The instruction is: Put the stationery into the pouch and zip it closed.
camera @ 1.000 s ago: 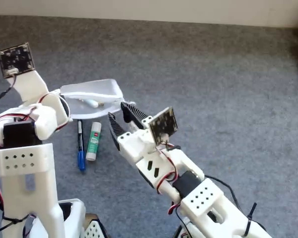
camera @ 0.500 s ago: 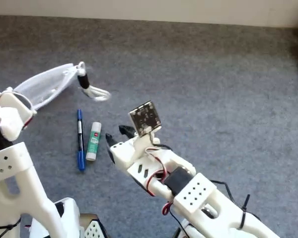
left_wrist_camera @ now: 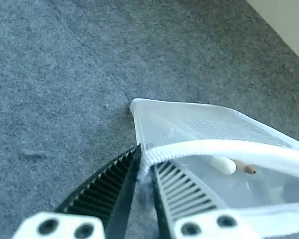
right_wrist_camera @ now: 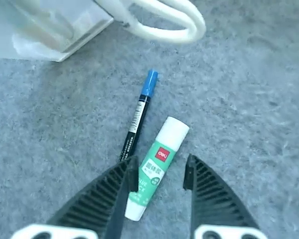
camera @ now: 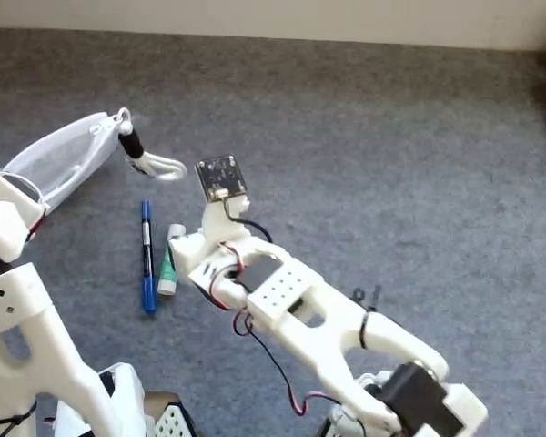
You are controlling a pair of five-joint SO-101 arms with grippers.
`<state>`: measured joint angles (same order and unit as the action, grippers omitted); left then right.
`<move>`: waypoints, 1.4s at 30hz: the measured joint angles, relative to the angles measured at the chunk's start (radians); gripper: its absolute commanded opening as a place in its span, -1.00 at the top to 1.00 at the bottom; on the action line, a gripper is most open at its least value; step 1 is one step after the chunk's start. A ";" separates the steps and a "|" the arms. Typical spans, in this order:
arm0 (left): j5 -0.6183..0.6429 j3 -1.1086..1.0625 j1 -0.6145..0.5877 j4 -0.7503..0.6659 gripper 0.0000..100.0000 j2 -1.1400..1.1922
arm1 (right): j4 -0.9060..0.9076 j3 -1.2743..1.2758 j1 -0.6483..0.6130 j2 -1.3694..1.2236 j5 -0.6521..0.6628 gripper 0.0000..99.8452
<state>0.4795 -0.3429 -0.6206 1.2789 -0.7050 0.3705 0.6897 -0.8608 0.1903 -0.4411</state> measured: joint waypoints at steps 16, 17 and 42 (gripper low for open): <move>0.000 0.000 -0.006 0.000 0.99 0.000 | 0.020 -0.282 -0.017 -0.354 -0.023 0.70; 0.000 0.000 -0.006 0.000 0.99 0.000 | 0.041 -0.307 -0.017 -0.368 -0.023 0.70; 0.000 0.000 -0.006 0.000 0.99 0.000 | 0.649 -0.809 -0.018 -0.698 -0.025 0.97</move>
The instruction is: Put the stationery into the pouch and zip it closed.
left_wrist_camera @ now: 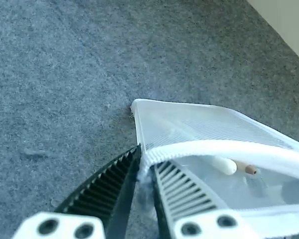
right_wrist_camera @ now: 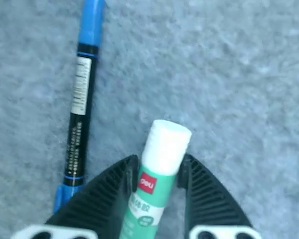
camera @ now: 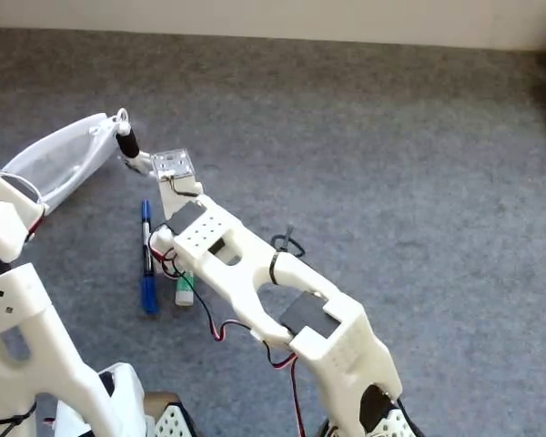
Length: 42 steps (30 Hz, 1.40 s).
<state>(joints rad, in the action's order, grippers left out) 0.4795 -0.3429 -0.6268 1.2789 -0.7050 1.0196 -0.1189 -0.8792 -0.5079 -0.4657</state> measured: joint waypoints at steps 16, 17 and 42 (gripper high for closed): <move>-0.002 0.000 0.132 0.000 0.99 0.000 | 0.201 -0.035 0.133 0.055 0.187 0.99; -0.002 0.000 0.147 0.000 0.99 0.000 | 0.213 -0.037 0.149 0.087 0.187 0.99; -0.006 0.000 0.534 0.000 0.99 0.000 | 0.005 0.529 0.325 1.062 0.190 0.99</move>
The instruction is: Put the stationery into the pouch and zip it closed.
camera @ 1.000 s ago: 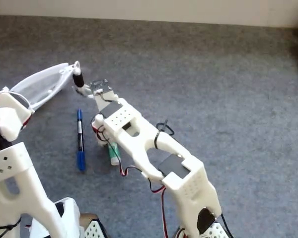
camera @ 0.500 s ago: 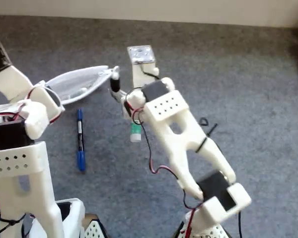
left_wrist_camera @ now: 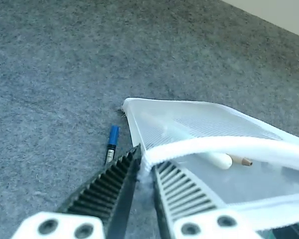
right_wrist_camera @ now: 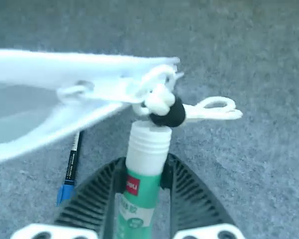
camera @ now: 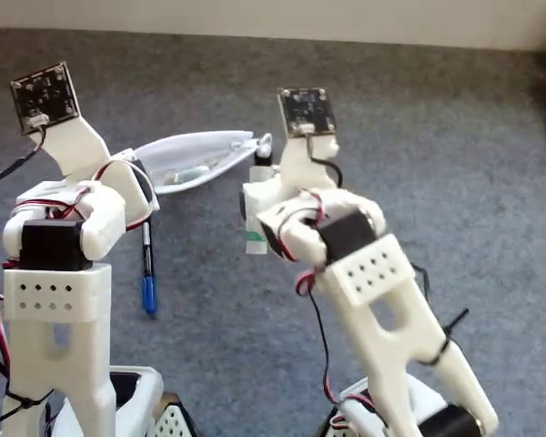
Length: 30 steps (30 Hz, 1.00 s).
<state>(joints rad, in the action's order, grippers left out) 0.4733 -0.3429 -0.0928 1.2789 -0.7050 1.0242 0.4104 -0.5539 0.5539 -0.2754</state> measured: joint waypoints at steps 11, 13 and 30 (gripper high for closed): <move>-0.005 0.000 0.000 0.000 0.99 0.000 | -0.195 0.244 -0.002 0.439 0.000 0.99; -0.005 0.000 0.000 0.000 0.99 0.000 | -0.235 0.285 -0.023 0.497 0.000 0.99; -0.005 0.000 0.000 0.000 0.99 0.000 | -0.942 0.585 -0.163 0.612 0.000 0.99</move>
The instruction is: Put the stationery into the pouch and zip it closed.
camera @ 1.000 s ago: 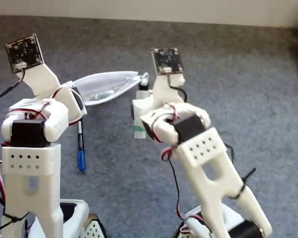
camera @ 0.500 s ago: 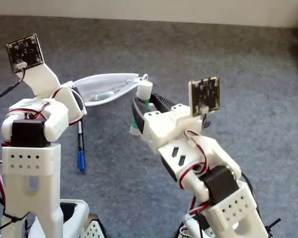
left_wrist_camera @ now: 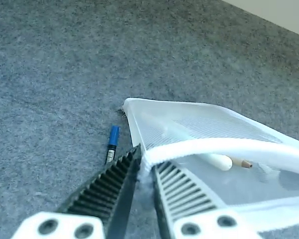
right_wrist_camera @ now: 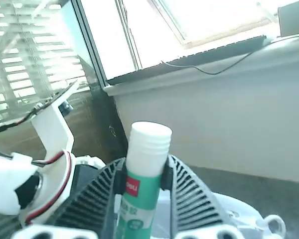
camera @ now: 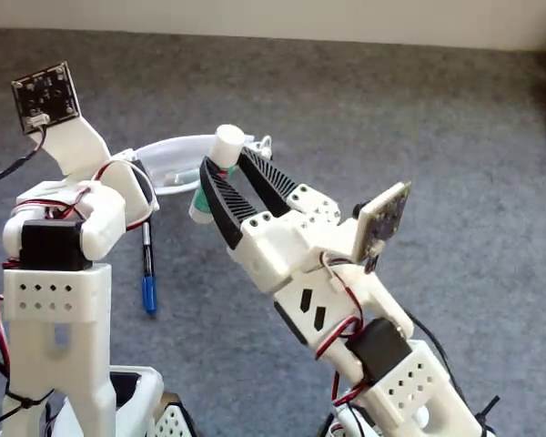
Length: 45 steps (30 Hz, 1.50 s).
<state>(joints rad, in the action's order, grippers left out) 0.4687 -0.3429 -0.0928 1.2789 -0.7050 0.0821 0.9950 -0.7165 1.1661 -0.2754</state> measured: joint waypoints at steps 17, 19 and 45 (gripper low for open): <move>0.000 0.000 0.000 0.000 0.99 0.000 | -0.611 0.129 -0.002 -0.333 0.149 0.99; 0.000 0.000 0.000 0.000 0.99 0.000 | -0.677 0.129 -0.002 -0.416 0.149 0.99; 0.000 -0.002 0.002 0.000 0.99 0.000 | -0.428 0.170 -0.058 -0.301 0.152 0.99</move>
<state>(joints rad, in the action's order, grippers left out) 0.4687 -0.3445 -0.0913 1.2789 -0.7050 -0.3460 1.1653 -0.7748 0.8654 -0.1235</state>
